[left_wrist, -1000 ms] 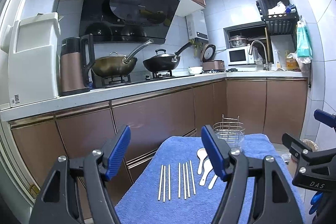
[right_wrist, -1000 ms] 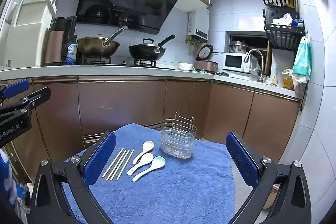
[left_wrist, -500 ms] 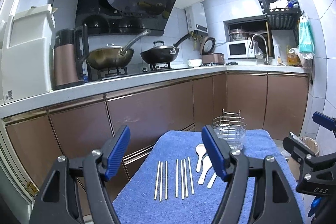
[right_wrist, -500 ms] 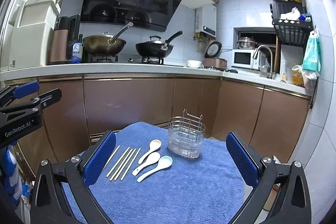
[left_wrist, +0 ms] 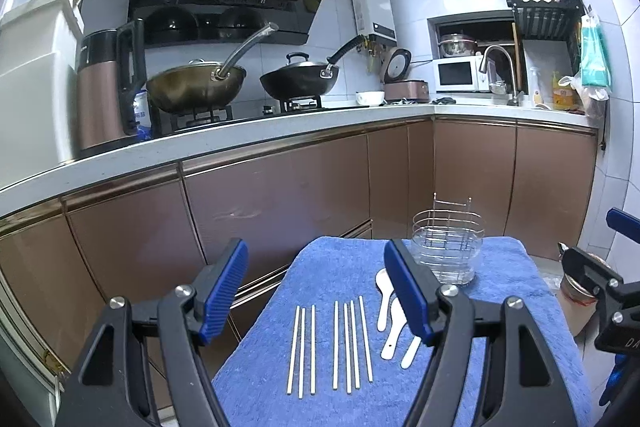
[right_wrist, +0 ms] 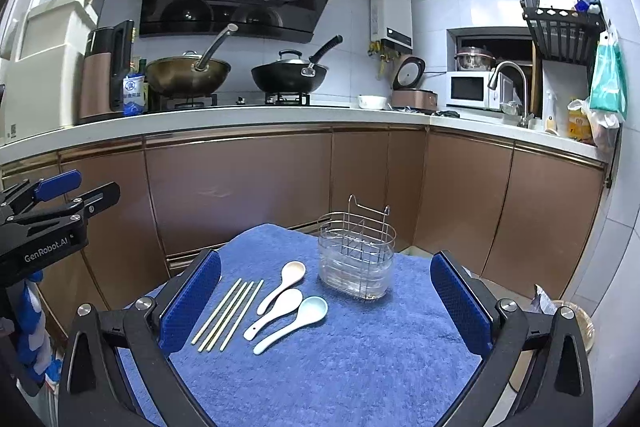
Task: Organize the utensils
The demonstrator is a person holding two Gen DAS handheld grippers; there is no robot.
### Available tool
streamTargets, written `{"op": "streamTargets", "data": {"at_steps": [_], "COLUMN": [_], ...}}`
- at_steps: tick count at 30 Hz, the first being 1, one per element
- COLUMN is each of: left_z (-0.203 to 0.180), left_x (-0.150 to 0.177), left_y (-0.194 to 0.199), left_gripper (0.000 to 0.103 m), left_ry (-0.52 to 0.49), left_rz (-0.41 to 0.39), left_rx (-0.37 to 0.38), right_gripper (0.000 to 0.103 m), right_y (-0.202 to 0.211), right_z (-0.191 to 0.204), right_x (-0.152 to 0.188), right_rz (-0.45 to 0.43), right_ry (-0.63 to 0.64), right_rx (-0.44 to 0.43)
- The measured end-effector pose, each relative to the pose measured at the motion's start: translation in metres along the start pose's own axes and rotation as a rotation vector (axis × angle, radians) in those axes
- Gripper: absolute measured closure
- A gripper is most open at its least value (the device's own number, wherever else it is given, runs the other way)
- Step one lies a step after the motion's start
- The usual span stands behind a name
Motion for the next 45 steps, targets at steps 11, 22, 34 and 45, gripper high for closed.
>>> {"op": "streamTargets", "data": {"at_steps": [11, 22, 34, 45], "left_z": [0.0, 0.004, 0.044, 0.077], "left_x": [0.004, 0.011, 0.019, 0.058], "left_y": [-0.044, -0.089, -0.145, -0.207], "left_gripper": [0.034, 0.034, 0.034, 0.035], "left_ry": [0.008, 0.022, 0.06, 0.139], "left_rz": [0.054, 0.082, 0.207, 0.471], "left_rx": [0.01, 0.002, 0.005, 0.113], "right_gripper": [0.0, 0.0, 0.009, 0.063], "right_y": [-0.04, -0.079, -0.132, -0.215], "right_z": [-0.006, -0.018, -0.028, -0.02], "right_x": [-0.001, 0.006, 0.03, 0.092], "right_rz": [0.069, 0.123, 0.221, 0.419], "right_ry": [0.022, 0.003, -0.053, -0.205], "right_rx": [0.035, 0.073, -0.024, -0.326]}}
Point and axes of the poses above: each gripper's, at about its wrist camera, not at the fingertips, and y roughly against the way its jaws point, z to its left, x to its underside, the point moved 4 cm from there along -y, roughly the way its jaws point, and after that the axes turned 8 degrees about y, right-handed, at the moved point
